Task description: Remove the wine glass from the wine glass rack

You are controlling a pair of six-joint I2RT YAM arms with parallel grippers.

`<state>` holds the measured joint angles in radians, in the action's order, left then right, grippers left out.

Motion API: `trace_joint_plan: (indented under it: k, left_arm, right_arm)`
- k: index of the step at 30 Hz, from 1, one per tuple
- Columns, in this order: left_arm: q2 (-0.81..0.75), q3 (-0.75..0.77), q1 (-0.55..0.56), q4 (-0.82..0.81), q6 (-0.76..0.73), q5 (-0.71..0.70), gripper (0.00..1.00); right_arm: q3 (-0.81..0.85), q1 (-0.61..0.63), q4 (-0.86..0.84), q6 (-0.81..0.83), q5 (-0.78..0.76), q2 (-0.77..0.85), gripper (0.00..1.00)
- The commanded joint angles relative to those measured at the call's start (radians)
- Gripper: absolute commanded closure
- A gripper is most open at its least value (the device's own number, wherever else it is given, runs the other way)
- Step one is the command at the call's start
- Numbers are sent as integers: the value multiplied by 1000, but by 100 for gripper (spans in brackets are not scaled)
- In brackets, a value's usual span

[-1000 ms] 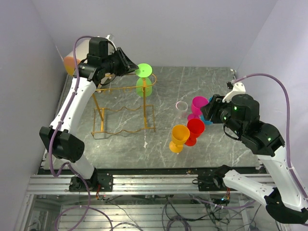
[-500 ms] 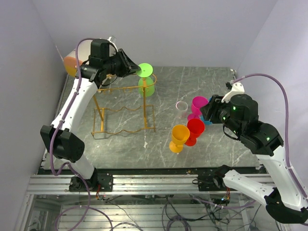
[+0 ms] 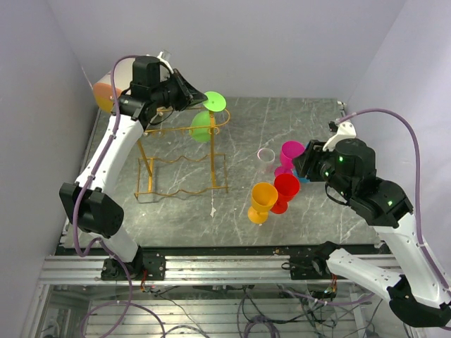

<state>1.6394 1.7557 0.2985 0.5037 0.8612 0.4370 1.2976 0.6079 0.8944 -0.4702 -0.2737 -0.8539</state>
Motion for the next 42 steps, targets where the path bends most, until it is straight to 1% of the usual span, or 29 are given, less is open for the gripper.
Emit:
trace_joint_plan:
  k: [1,6,10,13,22,29,35,42]
  left_arm:
    - [-2,-17,11,-67,22,45,89]
    - [-24,-54,11,-139,68,52,93]
    - [-53,-114,11,-236,134,49,93]
    - [-65,-136,11,-279,158,31,93]
    - [-116,-185,7,-317,187,-45,93]
    - [-174,-262,-10,-378,233,-81,93]
    - [-164,-289,-15,-453,278,-82,93]
    - [-125,-267,-15,-473,291,-111,93]
  right_arm:
    - [-8,-5,-23,6,-7,17,55]
    - [-9,-4,-26,0,-4,22,55]
    - [-14,-4,-32,-1,-3,26,56]
    - [-17,-5,-37,-4,2,31,56]
    - [-27,-5,-54,-5,11,42,56]
    - [-36,-4,-72,-9,28,46,56]
    - [-38,-5,-90,-11,37,48,56]
    - [-47,-5,-113,-15,54,63,56]
